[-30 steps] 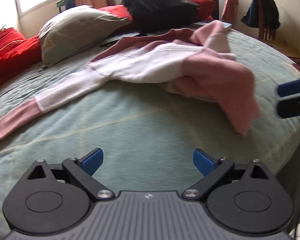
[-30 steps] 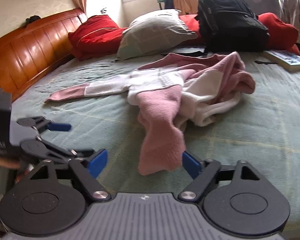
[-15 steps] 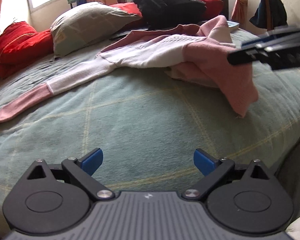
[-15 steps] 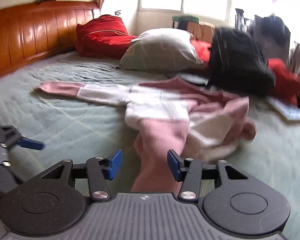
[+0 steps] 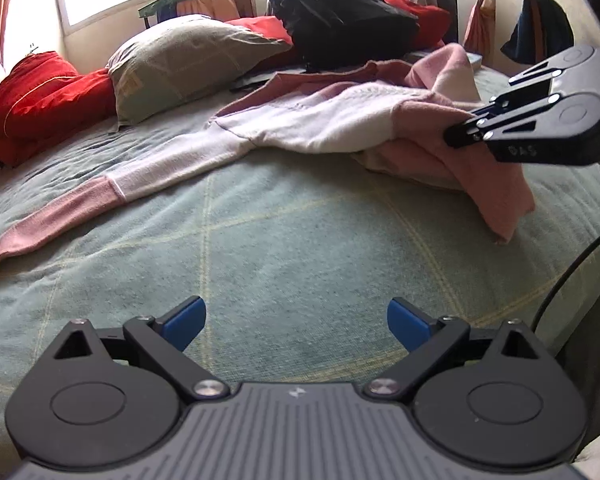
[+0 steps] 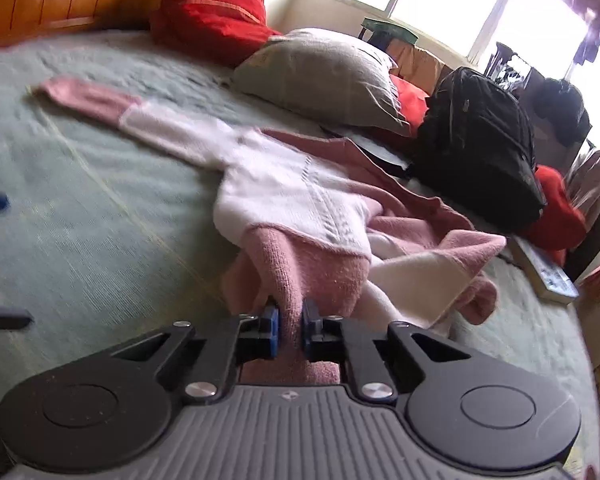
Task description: Fold clothes
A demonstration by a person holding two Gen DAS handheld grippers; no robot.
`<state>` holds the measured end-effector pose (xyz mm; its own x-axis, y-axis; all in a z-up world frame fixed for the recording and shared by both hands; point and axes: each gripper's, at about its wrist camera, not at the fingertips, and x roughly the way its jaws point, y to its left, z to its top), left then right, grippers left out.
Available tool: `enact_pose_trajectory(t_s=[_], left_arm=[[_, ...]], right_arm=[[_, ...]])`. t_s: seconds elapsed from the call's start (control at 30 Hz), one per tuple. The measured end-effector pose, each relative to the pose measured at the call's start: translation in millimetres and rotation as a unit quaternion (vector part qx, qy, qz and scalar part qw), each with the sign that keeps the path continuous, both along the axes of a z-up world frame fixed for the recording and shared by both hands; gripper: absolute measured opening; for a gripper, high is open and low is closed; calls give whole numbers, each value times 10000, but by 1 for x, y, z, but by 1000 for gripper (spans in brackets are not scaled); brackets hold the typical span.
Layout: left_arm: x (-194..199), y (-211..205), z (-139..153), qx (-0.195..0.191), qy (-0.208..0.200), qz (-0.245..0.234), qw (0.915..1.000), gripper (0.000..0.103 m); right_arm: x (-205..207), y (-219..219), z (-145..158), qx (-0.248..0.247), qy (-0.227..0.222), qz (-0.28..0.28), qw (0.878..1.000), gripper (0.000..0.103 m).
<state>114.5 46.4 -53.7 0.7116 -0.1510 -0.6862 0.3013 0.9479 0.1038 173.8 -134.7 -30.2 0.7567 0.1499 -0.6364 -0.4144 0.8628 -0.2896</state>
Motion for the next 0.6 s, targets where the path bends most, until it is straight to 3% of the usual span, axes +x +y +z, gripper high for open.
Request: enact_pose_trajectory(t_s=[0.23, 0.43, 0.6], left_arm=[[-2, 24, 9, -164, -176, 301, 9993, 97], [-9, 50, 15, -286, -290, 641, 9971, 97], [-12, 62, 19, -385, -360, 829, 9952, 97]], right_arm=[[14, 21, 19, 1003, 529, 430, 9926, 14], [34, 45, 33, 1835, 802, 706, 9772, 13], [44, 67, 42, 2142, 873, 898, 9687, 13]])
